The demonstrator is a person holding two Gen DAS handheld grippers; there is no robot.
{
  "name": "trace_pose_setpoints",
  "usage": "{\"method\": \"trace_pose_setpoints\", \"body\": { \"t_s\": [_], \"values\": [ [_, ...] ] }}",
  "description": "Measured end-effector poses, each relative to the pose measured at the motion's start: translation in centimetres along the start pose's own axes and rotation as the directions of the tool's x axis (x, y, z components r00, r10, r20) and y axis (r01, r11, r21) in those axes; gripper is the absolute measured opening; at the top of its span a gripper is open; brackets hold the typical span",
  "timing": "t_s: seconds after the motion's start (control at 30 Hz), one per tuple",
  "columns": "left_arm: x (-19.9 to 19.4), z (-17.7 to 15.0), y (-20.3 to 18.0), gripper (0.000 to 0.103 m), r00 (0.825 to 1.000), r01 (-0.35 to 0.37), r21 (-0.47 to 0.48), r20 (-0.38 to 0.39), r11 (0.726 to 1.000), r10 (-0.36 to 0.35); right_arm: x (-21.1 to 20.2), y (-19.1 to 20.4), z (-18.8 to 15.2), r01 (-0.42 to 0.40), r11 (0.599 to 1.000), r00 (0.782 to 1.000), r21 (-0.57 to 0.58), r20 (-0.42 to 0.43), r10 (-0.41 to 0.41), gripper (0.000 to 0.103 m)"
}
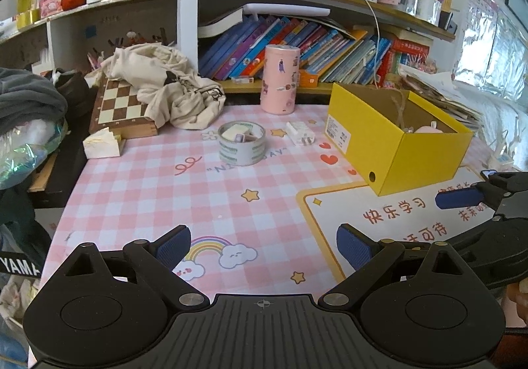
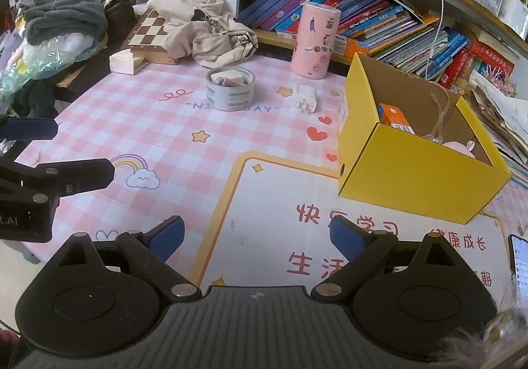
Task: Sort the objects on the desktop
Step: 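Move the left tool toward the grey tape roll while the right tool approaches the white charger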
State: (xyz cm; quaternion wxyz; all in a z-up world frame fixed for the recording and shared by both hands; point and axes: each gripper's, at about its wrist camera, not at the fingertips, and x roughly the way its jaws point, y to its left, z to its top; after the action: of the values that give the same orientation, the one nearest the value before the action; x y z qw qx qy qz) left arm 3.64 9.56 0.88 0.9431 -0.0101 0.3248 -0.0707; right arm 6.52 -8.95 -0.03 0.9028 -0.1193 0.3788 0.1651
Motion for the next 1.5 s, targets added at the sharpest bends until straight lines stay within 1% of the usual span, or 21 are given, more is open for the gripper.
{"method": "trace_pose_setpoints", "body": {
  "t_s": [0.23,0.37,0.47,0.57,0.8,1.03,1.2,1.4,1.5],
  "values": [
    [1.2,0.4,0.3,0.097,1.0,-0.004,0.003,-0.015,1.0,0.004,1.5,-0.3,1.0,-0.013,1.0,1.0,0.005,-0.005,0.013,0.096],
    [1.9,1.0,0.9,0.097,0.999,-0.032,0.006,-0.017,0.999,0.032,2.8,-0.3,2.2,-0.035,0.999,0.999,0.0,-0.003,0.035,0.097],
    [2.6,1.6,1.5,0.097,0.999,-0.05,-0.01,-0.013,0.999,0.05,3.7,-0.1,3.1,-0.048,0.999,0.999,-0.024,0.0,0.048,0.097],
    [3.6,2.0,1.9,0.097,0.998,-0.057,-0.021,-0.028,0.998,0.057,4.6,-0.2,3.8,-0.057,0.998,0.998,-0.034,-0.006,0.056,0.097],
    [5.9,3.2,2.7,0.097,0.996,-0.087,-0.028,-0.035,0.996,0.086,6.7,-0.9,5.3,-0.038,0.999,0.999,-0.024,0.019,0.038,0.097],
    [8.5,4.3,3.7,0.097,0.993,-0.109,-0.023,-0.051,0.994,0.108,9.7,-1.6,7.3,-0.049,0.999,0.998,0.013,0.025,0.049,0.097],
    [10.7,5.3,4.4,0.097,0.991,-0.124,-0.017,-0.054,0.992,0.123,12.0,-2.0,9.6,-0.063,0.995,0.997,0.071,0.036,0.061,0.096],
    [13.5,6.6,4.9,0.097,0.992,-0.119,-0.007,-0.051,0.993,0.118,14.1,-3.1,12.3,-0.03,0.987,0.997,0.159,0.076,0.018,0.094],
    [15.2,7.0,4.9,0.097,0.993,-0.104,0.0,-0.048,0.995,0.104,15.4,-3.6,13.6,-0.002,0.982,0.996,0.19,0.083,-0.014,0.093]
  ]
}}
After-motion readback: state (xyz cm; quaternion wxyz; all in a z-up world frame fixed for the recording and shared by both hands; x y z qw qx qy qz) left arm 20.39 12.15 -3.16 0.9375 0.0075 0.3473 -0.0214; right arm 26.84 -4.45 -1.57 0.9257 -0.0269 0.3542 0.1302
